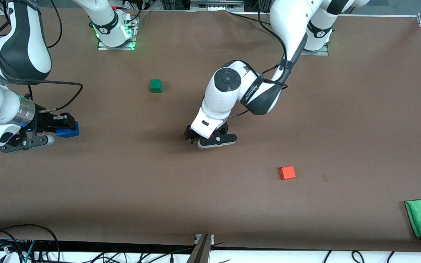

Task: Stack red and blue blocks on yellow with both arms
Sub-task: 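Open the left gripper and withdraw while the right gripper carries blue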

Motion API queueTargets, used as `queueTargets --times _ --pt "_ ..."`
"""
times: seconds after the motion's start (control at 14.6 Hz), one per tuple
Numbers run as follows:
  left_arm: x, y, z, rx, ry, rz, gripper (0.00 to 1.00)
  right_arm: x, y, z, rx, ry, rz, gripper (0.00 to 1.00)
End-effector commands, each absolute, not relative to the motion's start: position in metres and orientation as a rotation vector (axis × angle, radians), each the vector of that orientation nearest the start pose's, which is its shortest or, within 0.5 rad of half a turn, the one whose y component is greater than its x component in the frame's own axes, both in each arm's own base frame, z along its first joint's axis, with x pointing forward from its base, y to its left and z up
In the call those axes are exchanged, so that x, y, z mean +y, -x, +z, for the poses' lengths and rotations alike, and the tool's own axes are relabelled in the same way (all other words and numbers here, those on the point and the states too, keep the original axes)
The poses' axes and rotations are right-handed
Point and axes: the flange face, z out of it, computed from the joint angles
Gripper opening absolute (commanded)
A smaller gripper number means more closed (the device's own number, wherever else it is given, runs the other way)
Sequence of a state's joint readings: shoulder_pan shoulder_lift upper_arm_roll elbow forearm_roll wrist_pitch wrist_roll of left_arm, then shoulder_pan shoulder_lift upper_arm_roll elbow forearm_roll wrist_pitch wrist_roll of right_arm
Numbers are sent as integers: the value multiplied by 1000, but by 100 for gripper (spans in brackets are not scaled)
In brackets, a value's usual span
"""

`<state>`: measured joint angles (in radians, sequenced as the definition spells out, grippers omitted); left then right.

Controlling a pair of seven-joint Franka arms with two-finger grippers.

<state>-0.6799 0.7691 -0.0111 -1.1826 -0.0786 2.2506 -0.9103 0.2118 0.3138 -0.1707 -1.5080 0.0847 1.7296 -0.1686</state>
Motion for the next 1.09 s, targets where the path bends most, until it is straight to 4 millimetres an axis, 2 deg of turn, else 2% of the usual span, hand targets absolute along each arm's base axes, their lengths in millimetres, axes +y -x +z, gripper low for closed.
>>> queueTargets --times 0.0,0.27,0.41,0.48,0.55,0.68,0.82,0.89,0.96,1.02 --pt "-469 -603 394 -255 3336 -224 100 55 -643 484 -266 3071 115 27" --pt "-380 -621 442 279 3183 -47 100 61 -643 484 -276 3070 116 27" --pt "-358 -618 463 421 3045 -65 100 71 -647 484 -238 3079 106 27" --pt "-349 -616 470 493 2969 -56 100 84 -650 483 -232 3082 105 27" --pt "-334 -617 475 547 2925 -25 100 98 -653 479 -228 3088 106 27" --pt "-288 -623 487 587 2919 7 100 137 -661 466 -180 3108 116 27" --pt "-256 -624 490 656 2893 45 100 183 -673 448 -111 3129 112 27" --pt "-244 -623 495 638 2891 63 100 205 -677 441 -71 3137 96 27" --pt "-217 -627 503 575 2908 85 100 229 -679 435 -51 3138 65 27" --pt "-203 -629 508 543 2915 98 100 247 -678 429 -28 3136 46 27"
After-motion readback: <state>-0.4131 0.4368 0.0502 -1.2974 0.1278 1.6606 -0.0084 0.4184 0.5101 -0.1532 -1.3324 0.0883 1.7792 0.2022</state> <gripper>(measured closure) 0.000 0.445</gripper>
